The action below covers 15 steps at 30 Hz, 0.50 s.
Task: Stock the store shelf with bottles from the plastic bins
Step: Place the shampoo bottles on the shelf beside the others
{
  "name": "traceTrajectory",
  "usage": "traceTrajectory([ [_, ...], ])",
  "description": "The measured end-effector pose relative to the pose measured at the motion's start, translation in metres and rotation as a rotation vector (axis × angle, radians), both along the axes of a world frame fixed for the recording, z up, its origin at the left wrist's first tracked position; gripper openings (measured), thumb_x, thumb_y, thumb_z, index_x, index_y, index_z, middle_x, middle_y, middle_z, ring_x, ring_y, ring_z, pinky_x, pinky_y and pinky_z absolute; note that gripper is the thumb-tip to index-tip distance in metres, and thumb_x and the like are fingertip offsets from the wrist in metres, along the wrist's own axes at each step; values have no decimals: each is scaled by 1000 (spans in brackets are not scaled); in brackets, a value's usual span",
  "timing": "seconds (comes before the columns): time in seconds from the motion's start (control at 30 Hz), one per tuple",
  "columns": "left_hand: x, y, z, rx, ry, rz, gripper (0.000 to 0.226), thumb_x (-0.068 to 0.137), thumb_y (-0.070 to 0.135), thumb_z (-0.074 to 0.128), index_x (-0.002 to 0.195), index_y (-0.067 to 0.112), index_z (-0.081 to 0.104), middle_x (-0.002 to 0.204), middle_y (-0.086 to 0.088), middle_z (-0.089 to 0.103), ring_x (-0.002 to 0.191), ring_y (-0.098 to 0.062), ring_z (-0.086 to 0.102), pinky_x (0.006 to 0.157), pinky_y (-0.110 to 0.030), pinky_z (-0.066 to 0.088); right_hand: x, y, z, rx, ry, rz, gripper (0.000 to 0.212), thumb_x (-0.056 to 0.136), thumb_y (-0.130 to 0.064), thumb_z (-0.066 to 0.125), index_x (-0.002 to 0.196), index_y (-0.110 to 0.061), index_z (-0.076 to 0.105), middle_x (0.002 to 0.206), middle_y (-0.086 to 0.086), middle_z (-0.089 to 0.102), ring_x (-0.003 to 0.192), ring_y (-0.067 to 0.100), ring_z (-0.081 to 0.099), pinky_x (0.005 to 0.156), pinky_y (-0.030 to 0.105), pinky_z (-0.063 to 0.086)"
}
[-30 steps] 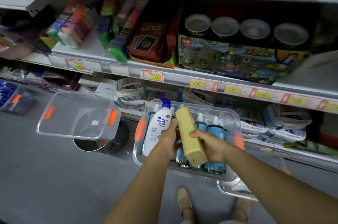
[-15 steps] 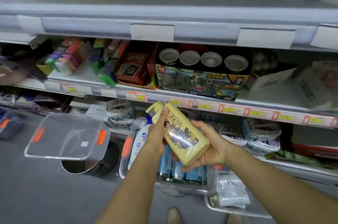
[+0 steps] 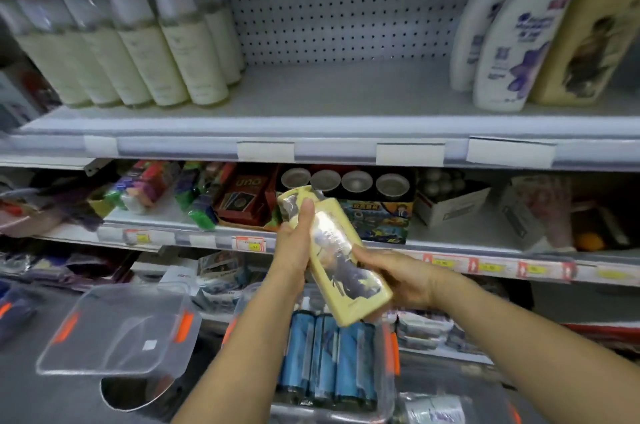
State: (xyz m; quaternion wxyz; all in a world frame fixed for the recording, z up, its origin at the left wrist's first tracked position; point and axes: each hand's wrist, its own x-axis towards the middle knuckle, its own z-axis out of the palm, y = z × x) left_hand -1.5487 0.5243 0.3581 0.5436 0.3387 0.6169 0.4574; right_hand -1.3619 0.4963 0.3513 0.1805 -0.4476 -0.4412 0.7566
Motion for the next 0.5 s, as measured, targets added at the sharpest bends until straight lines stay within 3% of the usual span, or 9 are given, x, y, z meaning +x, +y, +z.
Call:
traceTrajectory([
  [0.07,10,2,21,78,74,-28,77,85,76,50,119,9,64,98,-9,76,83,-21,75,68,-32,59,10,2,13,142,-24,25,73,65,-48,86,123,-12,59,111,14,72,95,30,70,86,52,56],
  [0.17,29,4,51,222,212,-92,83,85,80,41,108,4,65,87,-6,77,73,-15,74,64,-28,52,26,7,33,301,-11,-3,64,70,-30,83,126,-8,59,121,15,69,111,35,66,103,53,48],
  [0.37,81,11,108,401,281,-135,85,69,91,44,109,17,58,93,-3,75,82,-19,74,81,-45,58,73,13,80,566,-82,-101,59,66,-31,85,116,-7,64,112,12,73,107,27,69,97,46,54],
  [0.5,128,15,145,493,171,-188,61,88,72,46,117,18,53,100,-2,72,83,-11,73,68,-29,57,115,17,111,676,-61,-226,52,68,-24,83,115,-12,66,109,5,75,102,20,71,83,30,57],
])
